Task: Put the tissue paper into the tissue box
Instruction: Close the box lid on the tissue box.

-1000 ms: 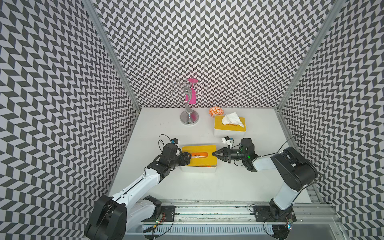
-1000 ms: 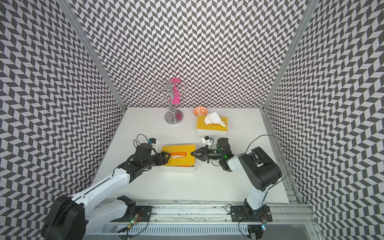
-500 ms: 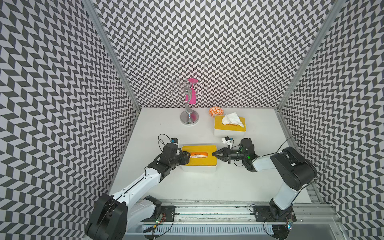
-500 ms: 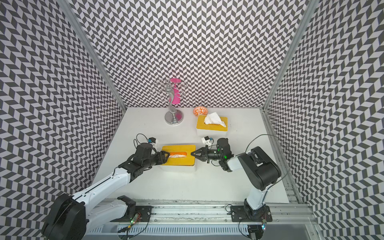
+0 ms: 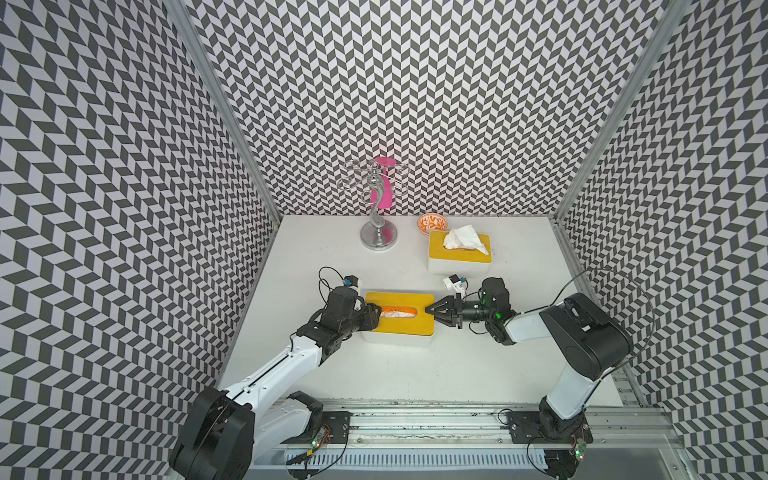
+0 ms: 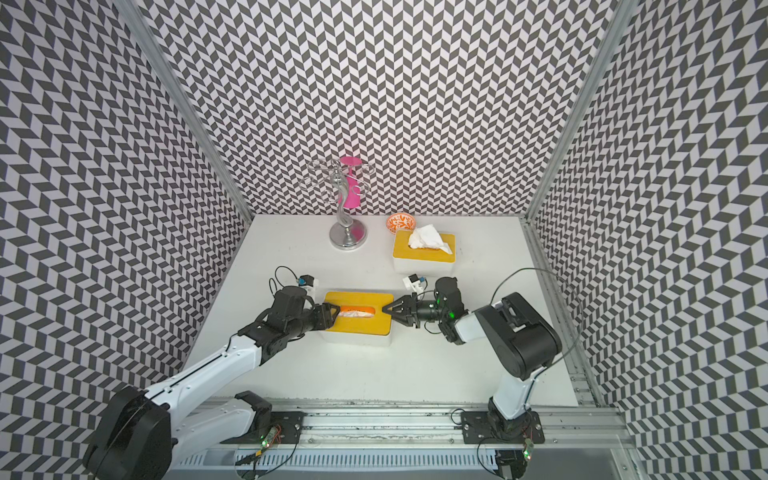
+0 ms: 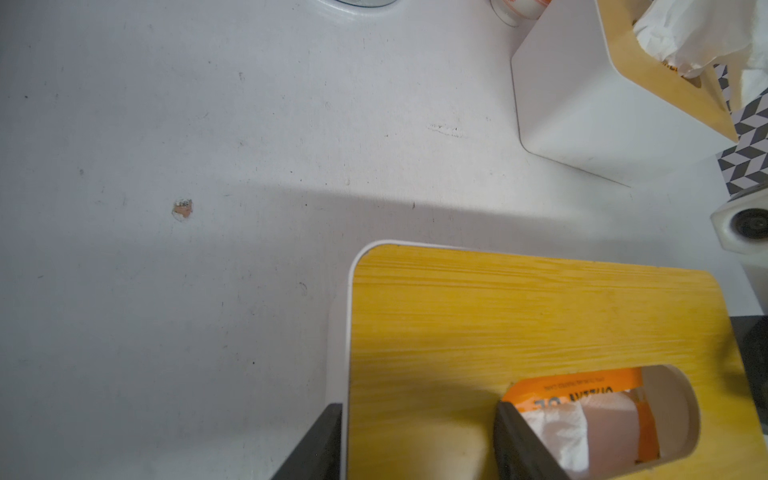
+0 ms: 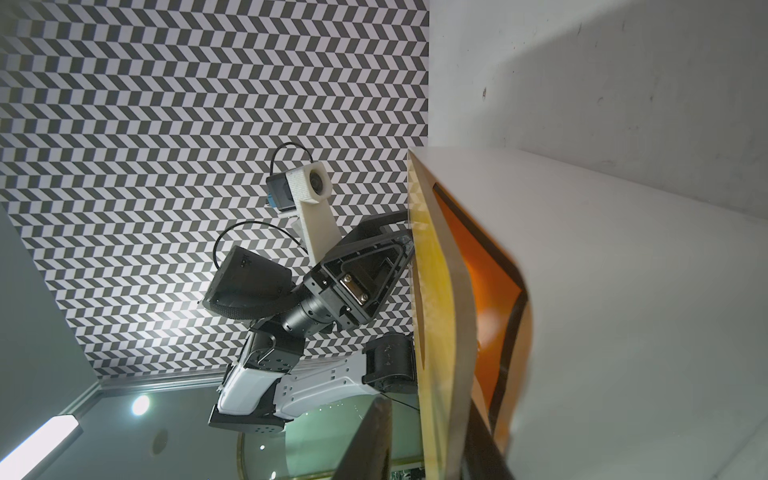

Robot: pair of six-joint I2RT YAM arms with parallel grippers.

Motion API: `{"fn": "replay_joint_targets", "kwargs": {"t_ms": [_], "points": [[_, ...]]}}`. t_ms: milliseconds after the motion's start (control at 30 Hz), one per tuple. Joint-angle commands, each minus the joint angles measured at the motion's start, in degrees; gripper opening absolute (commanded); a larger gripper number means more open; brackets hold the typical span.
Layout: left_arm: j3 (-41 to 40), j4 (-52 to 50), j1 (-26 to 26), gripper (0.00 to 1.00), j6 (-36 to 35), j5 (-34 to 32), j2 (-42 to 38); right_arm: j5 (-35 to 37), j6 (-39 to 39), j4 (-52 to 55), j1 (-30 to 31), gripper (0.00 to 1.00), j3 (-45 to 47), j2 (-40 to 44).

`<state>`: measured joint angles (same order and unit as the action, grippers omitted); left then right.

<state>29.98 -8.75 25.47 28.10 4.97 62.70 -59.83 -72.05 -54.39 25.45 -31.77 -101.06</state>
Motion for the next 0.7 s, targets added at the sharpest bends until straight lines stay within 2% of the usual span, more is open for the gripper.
{"fn": "replay_joint_targets", "kwargs": {"t_ms": [0,267,667], "points": [[0.87,-2.54,0.1,0.53,-0.01,0.82,0.36,0.42,4.44,2.86,-1.6,0.31,0.88,1.18],[0.88,-2.77,0.12,0.53,-0.06,0.74,0.22,0.77,16.64,19.51,-4.73,0.33,-1.01,6.12],[1.23,-3.17,0.27,0.53,-0.05,0.5,-0.1,3.16,27.65,32.53,-6.38,0.39,-2.83,8.72]]}}
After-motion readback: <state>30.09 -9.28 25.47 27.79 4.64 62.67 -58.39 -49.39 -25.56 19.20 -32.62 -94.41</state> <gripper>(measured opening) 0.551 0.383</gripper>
